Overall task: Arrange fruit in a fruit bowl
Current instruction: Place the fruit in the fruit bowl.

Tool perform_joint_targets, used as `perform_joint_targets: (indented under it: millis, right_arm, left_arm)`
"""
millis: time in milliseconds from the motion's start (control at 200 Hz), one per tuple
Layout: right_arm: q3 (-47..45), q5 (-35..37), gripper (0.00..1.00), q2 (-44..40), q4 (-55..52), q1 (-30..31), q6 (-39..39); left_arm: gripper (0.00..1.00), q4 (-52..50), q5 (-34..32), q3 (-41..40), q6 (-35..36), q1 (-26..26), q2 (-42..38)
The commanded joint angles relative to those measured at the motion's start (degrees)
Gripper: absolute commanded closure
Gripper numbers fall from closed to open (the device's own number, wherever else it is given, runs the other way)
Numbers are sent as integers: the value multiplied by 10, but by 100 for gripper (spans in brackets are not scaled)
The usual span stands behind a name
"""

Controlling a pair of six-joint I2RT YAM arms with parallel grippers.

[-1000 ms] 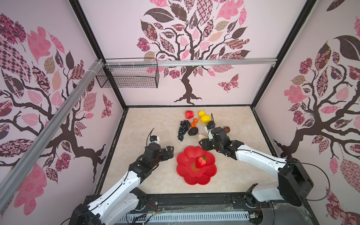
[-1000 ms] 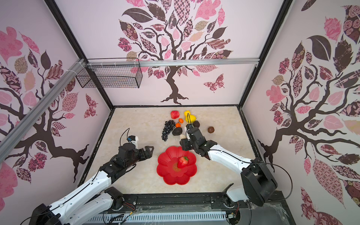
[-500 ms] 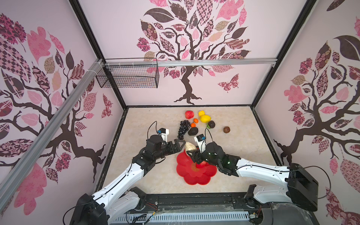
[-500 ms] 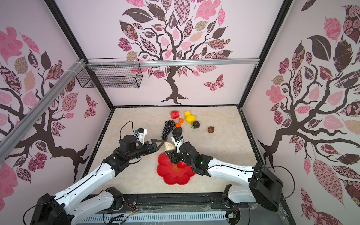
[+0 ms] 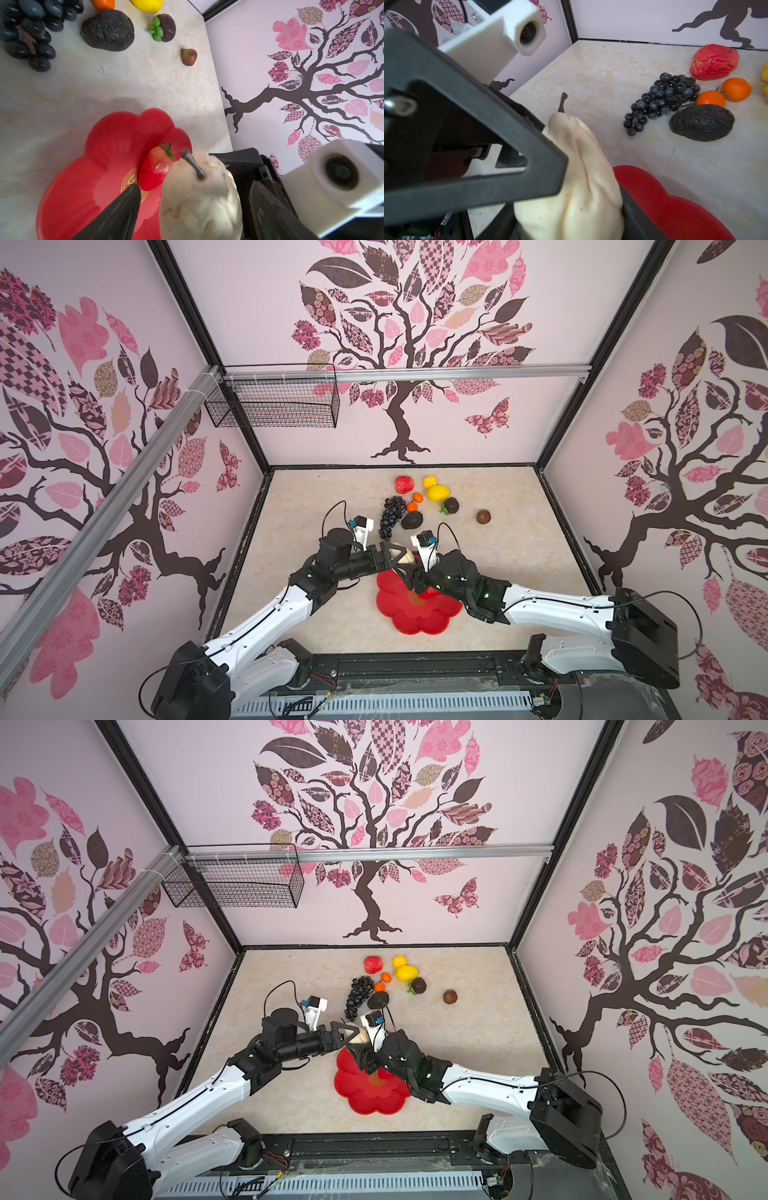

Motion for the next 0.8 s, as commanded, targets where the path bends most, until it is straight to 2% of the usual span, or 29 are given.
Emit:
perform_joint_targets:
  millis: [0, 300, 570, 795]
  right_arm:
    - [1, 13, 48, -13, 23, 7, -12]
    - [4, 21, 48, -3, 26, 11, -11]
    - [11, 33, 44, 7, 20, 12, -7]
    - [12, 45, 36, 4, 11, 12, 8]
  left_arm:
    - [20, 12, 9, 29, 2, -5, 4]
    - [29, 13, 15, 31, 6, -9, 12]
    - [47, 12, 16, 34, 13, -10, 16]
    - [51, -30, -10, 50, 41, -10, 9]
